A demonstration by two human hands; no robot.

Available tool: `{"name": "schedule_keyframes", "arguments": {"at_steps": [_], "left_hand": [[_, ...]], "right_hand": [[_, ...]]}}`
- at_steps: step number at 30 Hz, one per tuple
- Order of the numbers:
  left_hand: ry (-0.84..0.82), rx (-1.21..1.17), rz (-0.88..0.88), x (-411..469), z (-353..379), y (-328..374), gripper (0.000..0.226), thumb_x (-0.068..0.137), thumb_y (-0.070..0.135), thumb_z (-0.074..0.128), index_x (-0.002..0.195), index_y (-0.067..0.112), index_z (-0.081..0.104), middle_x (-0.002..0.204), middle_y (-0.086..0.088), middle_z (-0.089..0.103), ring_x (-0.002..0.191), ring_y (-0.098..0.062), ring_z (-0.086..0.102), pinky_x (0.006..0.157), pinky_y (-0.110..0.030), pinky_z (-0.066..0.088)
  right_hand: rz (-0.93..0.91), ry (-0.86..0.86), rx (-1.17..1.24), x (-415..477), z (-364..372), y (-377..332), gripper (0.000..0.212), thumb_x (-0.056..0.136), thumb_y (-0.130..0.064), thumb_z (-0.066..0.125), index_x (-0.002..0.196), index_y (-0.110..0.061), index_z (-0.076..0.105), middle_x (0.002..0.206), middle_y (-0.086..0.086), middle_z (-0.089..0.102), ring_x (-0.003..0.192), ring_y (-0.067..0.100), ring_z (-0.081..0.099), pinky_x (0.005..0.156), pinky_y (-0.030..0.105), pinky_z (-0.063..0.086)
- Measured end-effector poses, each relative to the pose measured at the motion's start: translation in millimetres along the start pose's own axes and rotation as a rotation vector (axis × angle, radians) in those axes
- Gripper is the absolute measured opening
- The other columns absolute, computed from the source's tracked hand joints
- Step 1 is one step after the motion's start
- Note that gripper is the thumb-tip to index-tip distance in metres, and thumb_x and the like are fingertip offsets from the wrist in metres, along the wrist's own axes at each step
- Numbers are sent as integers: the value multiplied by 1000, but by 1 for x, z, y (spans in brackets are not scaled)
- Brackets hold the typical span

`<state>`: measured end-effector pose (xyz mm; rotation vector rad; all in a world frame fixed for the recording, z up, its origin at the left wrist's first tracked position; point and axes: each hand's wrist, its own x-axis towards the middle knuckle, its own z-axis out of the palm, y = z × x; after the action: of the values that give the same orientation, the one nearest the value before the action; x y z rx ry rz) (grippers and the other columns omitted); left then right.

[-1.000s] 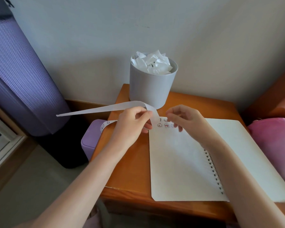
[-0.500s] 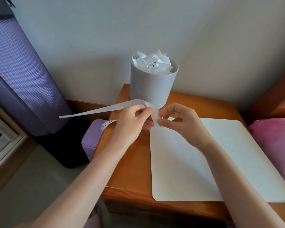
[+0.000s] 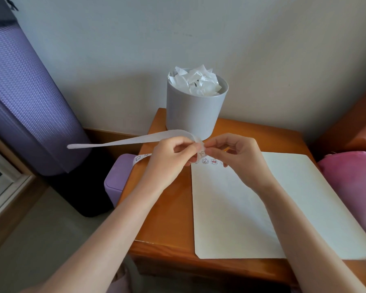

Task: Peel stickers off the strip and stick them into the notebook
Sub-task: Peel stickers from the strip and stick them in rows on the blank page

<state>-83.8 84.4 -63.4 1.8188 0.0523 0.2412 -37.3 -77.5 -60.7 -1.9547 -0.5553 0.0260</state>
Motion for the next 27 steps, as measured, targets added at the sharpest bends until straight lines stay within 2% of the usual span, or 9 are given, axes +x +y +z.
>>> {"name": "schedule_keyframes", "arguments": {"at_steps": [11,15,18,27], "left_hand": [[41,48,23,2,0,-5,10,89,27,60,94,22,66,78,12,66,74,7,65,58,-6,50],[46,50,17,2,0,-6,8,89,27,59,94,23,65,77,14,65,72,7,65,59,-6,49],[52,53,20,2,1,-6,10,90,27,59,95,22,66,79,12,66,73,4,66,60,-7,51],[23,70,9,2,1,-6,8,90,28,58,90,25,65,73,16,64,68,9,64,58,-4,49]], "right_hand": [[9,-13,8,-1,2,-1,8,83,-14,69,90,-16,72,83,-7,70,68,4,60,53,17,47],[5,-10,8,-1,2,-1,9,80,-16,73,89,-18,71,83,-8,70,71,9,61,54,17,46],[6,-11,-7,-1,2,0,8,80,-16,73,88,-18,71,83,-8,70,73,11,63,54,19,46],[5,-5,32,-2,2,0,9,80,-11,72,89,-13,72,80,-4,70,66,5,60,52,20,47]]}}
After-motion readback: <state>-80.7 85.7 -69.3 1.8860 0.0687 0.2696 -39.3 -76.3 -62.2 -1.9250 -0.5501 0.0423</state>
